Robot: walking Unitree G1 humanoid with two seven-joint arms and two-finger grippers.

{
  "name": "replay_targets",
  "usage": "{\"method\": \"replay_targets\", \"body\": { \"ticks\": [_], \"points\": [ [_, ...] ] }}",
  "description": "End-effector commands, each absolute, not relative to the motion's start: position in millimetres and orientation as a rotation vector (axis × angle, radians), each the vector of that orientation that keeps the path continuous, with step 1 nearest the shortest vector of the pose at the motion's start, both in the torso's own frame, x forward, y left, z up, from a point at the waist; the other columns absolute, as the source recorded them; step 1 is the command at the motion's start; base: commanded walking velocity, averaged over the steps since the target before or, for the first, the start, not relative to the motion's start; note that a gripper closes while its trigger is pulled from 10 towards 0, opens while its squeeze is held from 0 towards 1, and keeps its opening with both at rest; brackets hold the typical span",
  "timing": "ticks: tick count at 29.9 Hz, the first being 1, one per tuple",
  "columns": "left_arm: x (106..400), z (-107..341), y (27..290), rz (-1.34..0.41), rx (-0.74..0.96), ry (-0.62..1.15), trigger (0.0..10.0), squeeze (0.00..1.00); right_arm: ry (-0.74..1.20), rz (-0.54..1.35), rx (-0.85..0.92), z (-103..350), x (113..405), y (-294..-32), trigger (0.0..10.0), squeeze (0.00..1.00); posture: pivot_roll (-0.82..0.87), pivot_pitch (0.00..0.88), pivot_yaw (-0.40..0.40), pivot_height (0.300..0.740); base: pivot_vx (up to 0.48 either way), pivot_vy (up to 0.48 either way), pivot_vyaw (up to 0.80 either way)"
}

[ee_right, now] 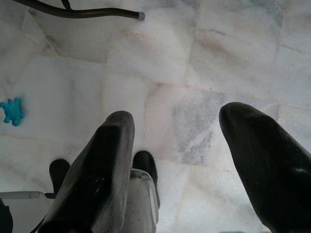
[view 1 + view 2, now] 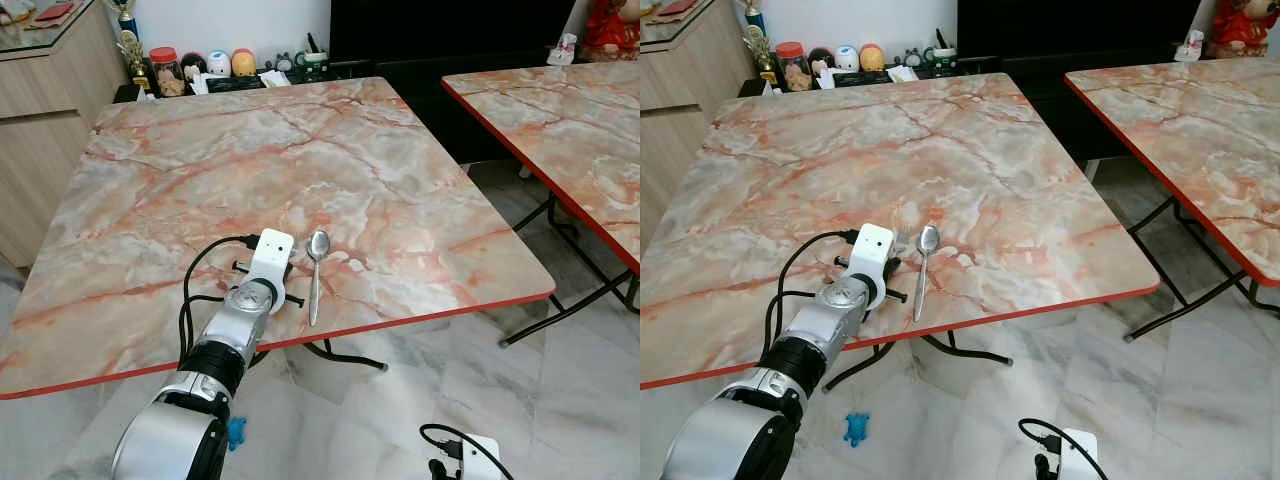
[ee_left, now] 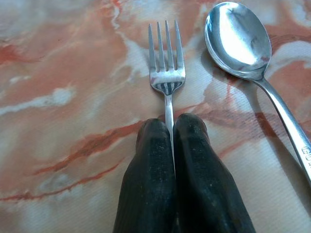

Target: Setting the table

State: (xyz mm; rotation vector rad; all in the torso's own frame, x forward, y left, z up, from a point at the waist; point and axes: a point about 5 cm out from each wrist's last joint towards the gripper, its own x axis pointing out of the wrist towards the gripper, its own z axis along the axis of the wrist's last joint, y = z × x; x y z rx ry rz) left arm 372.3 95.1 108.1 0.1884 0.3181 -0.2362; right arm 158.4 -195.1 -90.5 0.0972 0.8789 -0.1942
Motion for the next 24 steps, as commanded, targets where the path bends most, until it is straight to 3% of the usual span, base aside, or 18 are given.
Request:
{"method": "replay_targets", "body": {
  "ticks": [1,5,6,7,11,24],
  "points": [
    [368,97,100,-0.216,0.191,0.352,0.0,0.0,0.896,-0.194,0.095,-93,153,-195,10.0,0.0,0.01,0.01,-0.007,0.74,0.0,0.0,0.0],
    [369,102,101,-0.198,0.156,0.298,0.0,0.0,0.895,-0.195,0.096,-93,154,-195,10.0,0.0,0.01,0.012,-0.008,0.74,0.0,0.0,0.0],
    [369,106,103,-0.177,0.143,0.26,9.5,0.0,0.895,-0.197,0.097,-93,154,-195,10.0,0.0,0.01,0.012,-0.008,0.74,0.0,0.0,0.0],
    [369,113,107,-0.159,0.101,0.19,10.0,0.0,0.893,-0.2,0.1,-92,154,-195,10.0,0.0,0.01,0.012,-0.008,0.74,0.0,0.0,0.0],
    [365,123,117,-0.134,0.065,0.055,10.0,0.0,0.892,-0.2,0.101,-92,154,-195,10.0,0.0,0.01,0.018,-0.009,0.74,0.0,0.0,0.0],
    [327,124,174,0.013,0.088,-0.155,10.0,0.0,0.886,-0.194,0.097,-92,154,-198,10.0,0.0,0.02,0.021,-0.024,0.74,0.0,0.0,0.0]
  ]
}}
